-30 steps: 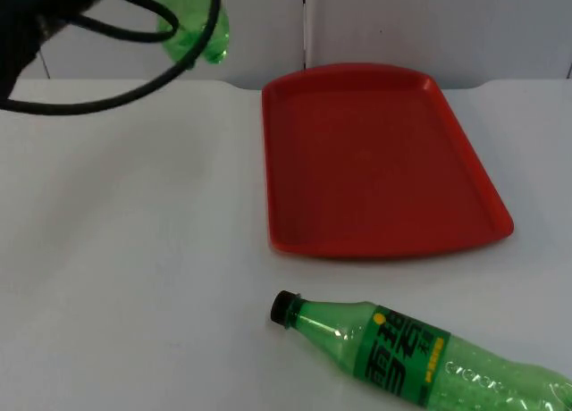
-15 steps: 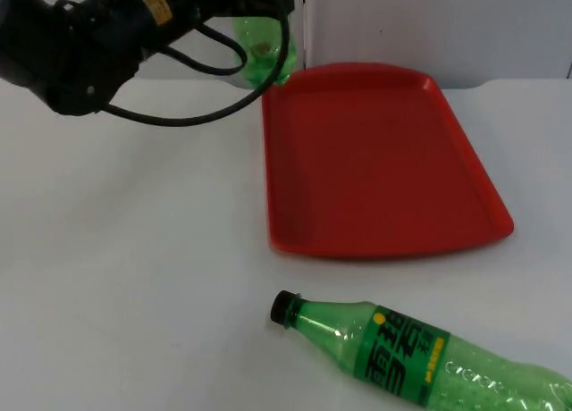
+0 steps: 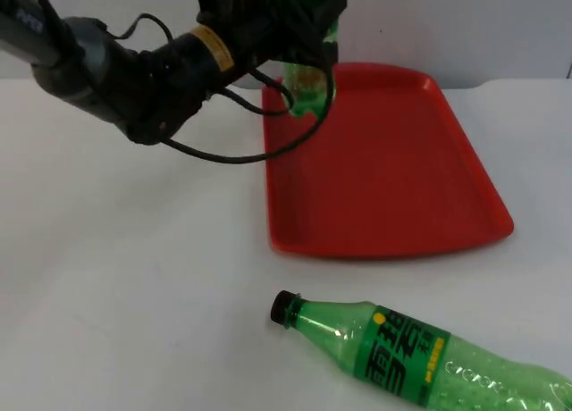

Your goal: Place the bottle upright on the tray.

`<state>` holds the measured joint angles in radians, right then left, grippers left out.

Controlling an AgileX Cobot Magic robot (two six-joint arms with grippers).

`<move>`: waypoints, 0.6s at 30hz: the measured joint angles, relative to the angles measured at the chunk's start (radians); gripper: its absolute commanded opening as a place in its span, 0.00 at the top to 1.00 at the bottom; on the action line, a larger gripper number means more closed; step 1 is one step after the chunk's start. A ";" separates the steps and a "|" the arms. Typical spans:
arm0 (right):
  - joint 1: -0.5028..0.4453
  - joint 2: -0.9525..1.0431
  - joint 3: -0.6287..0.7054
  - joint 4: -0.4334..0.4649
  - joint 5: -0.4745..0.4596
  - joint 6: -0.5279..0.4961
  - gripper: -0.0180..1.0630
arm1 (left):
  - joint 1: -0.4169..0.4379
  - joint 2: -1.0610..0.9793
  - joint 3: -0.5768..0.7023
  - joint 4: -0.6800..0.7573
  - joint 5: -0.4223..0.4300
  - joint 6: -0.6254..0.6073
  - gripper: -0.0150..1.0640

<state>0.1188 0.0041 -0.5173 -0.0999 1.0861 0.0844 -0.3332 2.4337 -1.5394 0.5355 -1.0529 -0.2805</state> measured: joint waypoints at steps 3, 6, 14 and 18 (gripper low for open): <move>0.000 0.000 0.000 0.000 0.000 0.000 0.01 | -0.015 0.031 -0.037 0.001 0.017 0.000 0.99; 0.000 0.000 0.000 0.000 0.000 0.000 0.01 | -0.035 0.080 -0.087 0.001 0.047 0.000 0.99; 0.000 0.000 0.000 0.000 0.000 0.000 0.01 | -0.050 0.148 -0.144 -0.007 0.064 -0.016 0.99; 0.000 0.000 0.000 0.000 0.000 0.000 0.01 | -0.050 0.155 -0.144 -0.006 0.094 -0.018 0.99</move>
<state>0.1188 0.0041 -0.5173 -0.0999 1.0861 0.0844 -0.3835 2.5890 -1.6833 0.5291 -0.9590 -0.2985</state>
